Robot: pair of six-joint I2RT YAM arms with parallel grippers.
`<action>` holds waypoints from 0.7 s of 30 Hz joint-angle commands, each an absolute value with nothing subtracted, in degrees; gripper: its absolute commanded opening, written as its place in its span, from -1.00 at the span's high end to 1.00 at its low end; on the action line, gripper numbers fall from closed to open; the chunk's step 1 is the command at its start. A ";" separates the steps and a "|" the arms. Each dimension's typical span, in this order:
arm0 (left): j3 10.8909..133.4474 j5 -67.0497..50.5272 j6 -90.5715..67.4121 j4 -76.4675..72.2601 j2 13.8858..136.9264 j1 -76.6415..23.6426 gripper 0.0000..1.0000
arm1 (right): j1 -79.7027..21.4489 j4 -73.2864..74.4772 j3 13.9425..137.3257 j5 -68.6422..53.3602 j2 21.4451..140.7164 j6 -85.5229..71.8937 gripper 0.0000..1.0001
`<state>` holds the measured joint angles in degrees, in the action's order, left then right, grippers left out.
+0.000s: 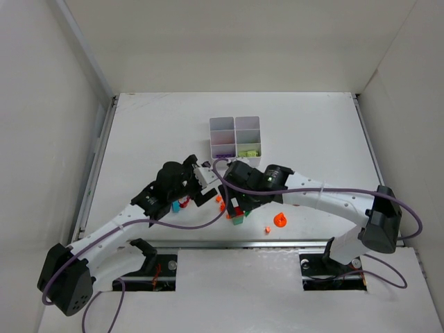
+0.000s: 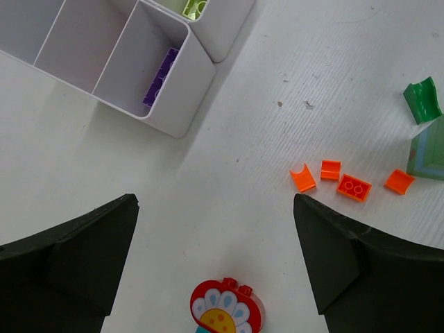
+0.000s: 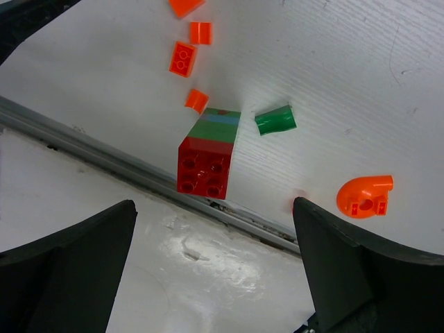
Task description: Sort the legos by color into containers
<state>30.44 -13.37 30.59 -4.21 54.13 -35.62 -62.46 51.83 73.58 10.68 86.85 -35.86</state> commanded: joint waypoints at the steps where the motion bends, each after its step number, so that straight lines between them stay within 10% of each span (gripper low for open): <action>1: 29.88 -13.18 29.62 -6.68 52.91 -35.86 -0.86 | -62.93 51.15 76.11 12.39 86.92 -36.83 -1.00; 21: 29.36 -13.18 29.09 -6.68 52.39 -36.91 -0.86 | -62.93 51.15 76.03 14.50 86.92 -36.21 -0.80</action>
